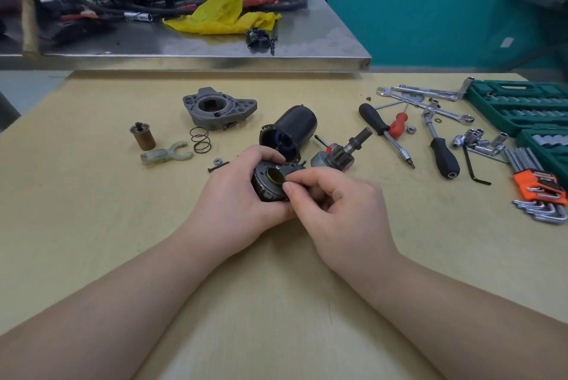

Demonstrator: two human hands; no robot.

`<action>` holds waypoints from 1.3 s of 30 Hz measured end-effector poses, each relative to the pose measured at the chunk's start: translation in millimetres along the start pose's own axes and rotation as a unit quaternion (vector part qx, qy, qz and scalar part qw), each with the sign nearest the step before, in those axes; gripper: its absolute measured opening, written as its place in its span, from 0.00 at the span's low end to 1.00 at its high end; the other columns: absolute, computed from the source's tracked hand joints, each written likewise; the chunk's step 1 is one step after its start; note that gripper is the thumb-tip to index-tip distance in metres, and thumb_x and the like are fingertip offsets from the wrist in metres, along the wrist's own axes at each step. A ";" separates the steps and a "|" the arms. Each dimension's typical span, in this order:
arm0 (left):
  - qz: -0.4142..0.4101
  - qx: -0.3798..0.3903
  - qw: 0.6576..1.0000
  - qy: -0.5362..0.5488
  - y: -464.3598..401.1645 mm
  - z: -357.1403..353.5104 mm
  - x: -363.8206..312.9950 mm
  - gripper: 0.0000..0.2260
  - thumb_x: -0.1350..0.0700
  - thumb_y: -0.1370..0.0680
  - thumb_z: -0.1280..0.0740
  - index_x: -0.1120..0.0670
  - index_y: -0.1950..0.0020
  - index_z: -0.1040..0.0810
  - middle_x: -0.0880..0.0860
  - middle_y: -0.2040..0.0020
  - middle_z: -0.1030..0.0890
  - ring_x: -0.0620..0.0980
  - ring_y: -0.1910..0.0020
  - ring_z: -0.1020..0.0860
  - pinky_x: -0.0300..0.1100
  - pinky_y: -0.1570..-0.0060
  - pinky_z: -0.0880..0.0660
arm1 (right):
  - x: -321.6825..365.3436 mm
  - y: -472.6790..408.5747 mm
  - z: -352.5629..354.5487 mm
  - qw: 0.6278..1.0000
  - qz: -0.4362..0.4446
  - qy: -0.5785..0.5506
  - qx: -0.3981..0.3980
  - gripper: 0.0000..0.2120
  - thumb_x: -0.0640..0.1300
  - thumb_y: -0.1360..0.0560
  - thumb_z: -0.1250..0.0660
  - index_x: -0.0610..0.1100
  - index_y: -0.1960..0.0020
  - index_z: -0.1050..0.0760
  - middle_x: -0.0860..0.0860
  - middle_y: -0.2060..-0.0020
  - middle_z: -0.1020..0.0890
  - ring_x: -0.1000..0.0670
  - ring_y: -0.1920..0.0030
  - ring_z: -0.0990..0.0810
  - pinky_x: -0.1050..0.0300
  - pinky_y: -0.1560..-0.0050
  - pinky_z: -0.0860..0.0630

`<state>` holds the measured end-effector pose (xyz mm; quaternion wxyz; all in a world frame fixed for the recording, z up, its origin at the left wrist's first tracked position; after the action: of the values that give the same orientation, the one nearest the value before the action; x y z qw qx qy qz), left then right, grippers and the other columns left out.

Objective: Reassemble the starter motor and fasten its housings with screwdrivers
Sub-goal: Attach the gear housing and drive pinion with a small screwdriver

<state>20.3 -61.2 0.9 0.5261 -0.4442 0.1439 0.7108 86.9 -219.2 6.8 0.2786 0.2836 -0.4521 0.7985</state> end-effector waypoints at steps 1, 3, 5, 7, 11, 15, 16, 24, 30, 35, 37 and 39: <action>0.000 0.001 1.000 -0.003 -0.1 0.0 0.3 0.26 0.38 0.39 0.23 0.37 0.43 0.22 0.29 0.48 0.19 0.32 0.50 0.20 0.24 0.57 0.28 | 1.2 -0.1 -0.3 1.000 0.003 0.003 -0.001 0.04 0.46 0.24 0.26 0.52 0.51 0.12 0.68 0.69 0.22 0.62 0.64 0.20 0.73 0.60 0.30; 0.002 0.002 1.000 -0.010 -0.1 0.4 1.1 0.25 0.41 0.38 0.21 0.38 0.43 0.22 0.29 0.48 0.19 0.33 0.50 0.20 0.24 0.57 0.28 | 3.7 -0.2 -1.3 1.000 0.009 0.010 -0.003 0.04 0.46 0.24 0.26 0.51 0.51 0.12 0.64 0.69 0.21 0.60 0.64 0.20 0.70 0.61 0.29; 0.004 0.002 1.000 -0.014 0.3 0.5 1.2 0.25 0.43 0.36 0.18 0.38 0.42 0.22 0.30 0.48 0.19 0.33 0.50 0.20 0.25 0.57 0.28 | 4.8 -0.8 -0.6 1.000 0.016 0.026 -0.006 0.04 0.46 0.24 0.26 0.51 0.51 0.12 0.59 0.69 0.19 0.58 0.64 0.20 0.65 0.61 0.26; 0.005 0.002 1.000 -0.013 0.6 0.3 0.9 0.25 0.43 0.36 0.16 0.39 0.42 0.21 0.29 0.48 0.19 0.33 0.50 0.19 0.25 0.56 0.27 | 3.9 -2.3 2.0 0.998 0.026 0.054 -0.007 0.04 0.46 0.24 0.26 0.50 0.52 0.12 0.59 0.70 0.21 0.56 0.66 0.22 0.58 0.62 0.23; 0.005 -0.002 1.000 -0.006 1.4 0.7 -2.8 0.26 0.39 0.37 0.18 0.38 0.43 0.22 0.27 0.48 0.19 0.31 0.49 0.19 0.26 0.54 0.26 | 3.1 -3.8 6.1 0.994 0.048 0.101 -0.006 0.04 0.46 0.25 0.26 0.50 0.53 0.12 0.66 0.72 0.31 0.58 0.66 0.27 0.61 0.64 0.27; 0.006 -0.001 1.000 0.002 1.6 1.1 -4.6 0.26 0.37 0.38 0.19 0.37 0.44 0.22 0.26 0.49 0.20 0.30 0.49 0.20 0.24 0.56 0.28 | 5.1 -2.5 6.4 0.994 0.060 0.094 -0.014 0.03 0.45 0.25 0.25 0.50 0.53 0.12 0.67 0.71 0.32 0.60 0.66 0.28 0.63 0.63 0.29; 0.005 -0.001 1.000 0.003 1.5 1.1 -5.0 0.26 0.35 0.39 0.20 0.37 0.44 0.22 0.26 0.48 0.20 0.30 0.49 0.20 0.23 0.56 0.28 | 5.9 -2.3 6.5 0.993 0.065 0.093 -0.017 0.03 0.44 0.25 0.25 0.50 0.53 0.12 0.66 0.70 0.31 0.60 0.66 0.28 0.63 0.63 0.28; 0.004 0.003 1.000 0.004 0.2 0.2 -1.6 0.24 0.39 0.40 0.23 0.34 0.46 0.23 0.29 0.49 0.19 0.33 0.51 0.19 0.24 0.57 0.28 | 10.2 -4.1 3.1 0.994 0.078 0.077 -0.012 0.03 0.43 0.24 0.25 0.48 0.52 0.12 0.63 0.70 0.29 0.60 0.66 0.28 0.55 0.64 0.23; 0.005 -0.002 1.000 0.018 0.5 0.2 -3.2 0.27 0.33 0.42 0.25 0.36 0.45 0.22 0.27 0.49 0.19 0.30 0.50 0.20 0.23 0.57 0.29 | 6.9 -3.3 9.0 0.992 0.088 0.089 0.009 0.03 0.44 0.23 0.25 0.48 0.52 0.12 0.70 0.70 0.33 0.68 0.67 0.30 0.65 0.62 0.30; 0.010 -0.002 1.000 0.013 0.0 -0.4 -2.3 0.27 0.34 0.42 0.25 0.36 0.45 0.22 0.28 0.49 0.19 0.32 0.51 0.19 0.24 0.57 0.28 | 8.1 -6.1 5.8 0.992 0.087 0.087 -0.003 0.03 0.42 0.24 0.24 0.48 0.52 0.12 0.63 0.70 0.30 0.59 0.66 0.28 0.57 0.64 0.24; 0.011 -0.001 1.000 0.007 -0.2 -0.3 -1.4 0.26 0.38 0.41 0.23 0.36 0.44 0.22 0.29 0.49 0.19 0.33 0.51 0.19 0.25 0.57 0.27 | 8.4 -5.7 5.1 0.993 0.089 0.083 -0.001 0.03 0.42 0.23 0.24 0.48 0.52 0.12 0.63 0.70 0.29 0.59 0.66 0.27 0.58 0.63 0.24; 0.013 0.002 1.000 0.002 -0.4 -0.4 -0.3 0.26 0.41 0.39 0.22 0.37 0.43 0.21 0.30 0.48 0.19 0.33 0.51 0.19 0.26 0.56 0.26 | 8.9 -4.3 5.0 0.993 0.092 0.080 -0.001 0.02 0.42 0.24 0.24 0.48 0.52 0.12 0.62 0.70 0.29 0.60 0.65 0.27 0.60 0.63 0.26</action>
<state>20.9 -61.6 1.0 0.5170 -0.4426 0.1520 0.7167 84.8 -220.0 17.7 0.2396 0.1760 -0.4538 0.8401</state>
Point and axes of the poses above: each hand's wrist, its own y-axis away from the middle knuckle, its own z-axis out of the back of the hand, x = y × z, the point moved 3 cm from there along -y, towards the middle knuckle
